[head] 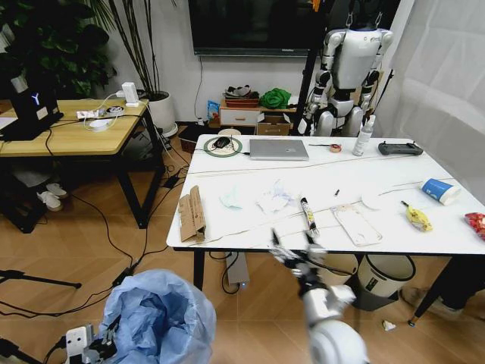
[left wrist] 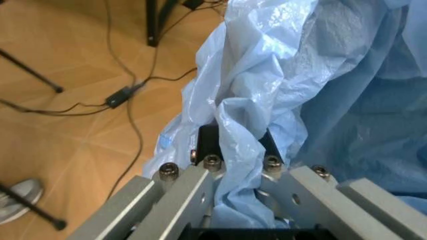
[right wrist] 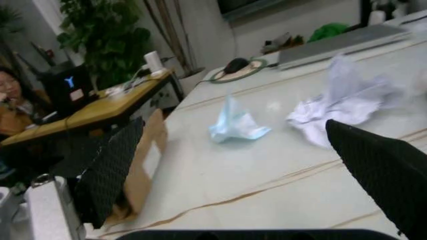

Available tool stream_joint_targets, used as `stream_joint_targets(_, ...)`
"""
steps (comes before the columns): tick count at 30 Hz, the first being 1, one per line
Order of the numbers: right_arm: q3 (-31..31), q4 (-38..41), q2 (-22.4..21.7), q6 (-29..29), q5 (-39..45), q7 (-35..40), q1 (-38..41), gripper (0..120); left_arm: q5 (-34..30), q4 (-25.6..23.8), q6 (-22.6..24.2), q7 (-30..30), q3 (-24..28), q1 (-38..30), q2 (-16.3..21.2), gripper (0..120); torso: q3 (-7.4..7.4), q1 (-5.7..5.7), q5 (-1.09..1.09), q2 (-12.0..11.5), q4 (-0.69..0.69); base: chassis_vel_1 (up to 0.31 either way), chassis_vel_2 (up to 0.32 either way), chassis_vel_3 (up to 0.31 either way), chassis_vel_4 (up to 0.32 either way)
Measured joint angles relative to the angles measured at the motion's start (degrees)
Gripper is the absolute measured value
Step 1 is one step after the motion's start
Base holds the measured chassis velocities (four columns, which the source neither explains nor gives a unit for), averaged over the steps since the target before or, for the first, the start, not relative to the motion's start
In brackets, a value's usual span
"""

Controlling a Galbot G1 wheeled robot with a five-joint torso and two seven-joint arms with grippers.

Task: Pick up the trash bin and place the trash from the table into it.

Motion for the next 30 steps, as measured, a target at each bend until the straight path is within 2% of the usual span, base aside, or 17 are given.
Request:
stream_joint_targets(3, -2.8, -1.6, 1.2, -1.2, 0.6, 0.9, 2.3, 100, 0.6, 0.8, -0.4, -0.2, -1.1, 0.3, -0.6, 0, -0.02, -0.01, 0.02, 0.0, 0.01, 0.000, 0.000, 0.000, 0.000)
stream_joint_targets(6, -6.7, -4.7, 3.2, -2.8, 2.0, 1.7, 6.5, 100, 0.1, 1.9, -0.7, -0.3, -3.6, 0.4, -1.1, 0, -0.04, -0.04, -0.07, -0.1, 0.01, 0.000, 0.000, 0.000, 0.000)
stream_joint_targets(11, -10.1, -8.4, 5.2, -4.0, 2.4, 1.9, 10.2, 100, -2.0, 2.6, -0.6, -0.4, -7.1, -0.2, -1.0, 0, -0.06, -0.05, 0.01, -0.1, 0.00, 0.000, 0.000, 0.000, 0.000)
stream_joint_targets(12, -10.6, -9.3, 5.6, -4.4, 2.6, 2.0, 11.2, 100, -2.6, 2.7, -0.5, -0.5, -8.0, -0.5, -0.9, 0, -0.07, -0.06, -0.09, -0.1, 0.00, 0.000, 0.000, 0.000, 0.000)
stream_joint_targets(15, -12.2, -12.2, 6.9, -4.9, 2.7, 2.1, 13.7, 100, -3.8, 2.8, -0.1, -0.6, -9.5, -0.9, -0.7, 0, -0.08, -0.06, -0.13, -0.1, 0.02, 0.000, 0.000, 0.000, 0.000)
stream_joint_targets(19, -12.6, -15.3, 7.3, -4.4, 1.7, 1.6, 15.1, 100, -4.0, 2.7, -0.1, -0.6, -9.5, -0.9, -0.8, 0, -0.09, -0.07, -0.10, -0.1, 0.02, 0.000, 0.000, 0.000, 0.000)
stream_joint_targets(22, -13.0, -16.6, 7.4, -4.1, 1.6, 1.0, 16.1, 100, -4.0, 2.5, -0.1, -0.5, -9.2, -0.9, -0.8, 0, -0.10, -0.08, 0.09, -0.2, -0.03, 0.000, 0.000, 0.000, 0.000)
stream_joint_targets(25, -13.5, -17.1, 7.4, -3.9, 2.1, 0.0, 16.9, 100, -4.0, 2.4, -0.1, -0.4, -9.1, -0.9, -0.7, 0, -0.10, -0.09, 0.20, -0.2, -0.03, 0.000, 0.000, 0.000, 0.000)
stream_joint_targets(29, -14.5, -17.1, 2.7, -3.8, 4.6, -3.0, 20.3, 100, -4.0, 1.6, -0.2, -0.2, -9.2, -0.4, -0.8, 0, -0.12, -0.10, 0.11, -0.2, -0.01, 0.000, 0.000, 0.000, 0.000)
stream_joint_targets(30, -14.5, -17.1, 2.7, -3.8, 4.6, -3.0, 20.3, 100, -4.0, 1.6, -0.2, -0.2, -9.2, -0.4, -0.8, 0, -0.12, -0.10, 0.11, -0.2, -0.01, 0.000, 0.000, 0.000, 0.000)
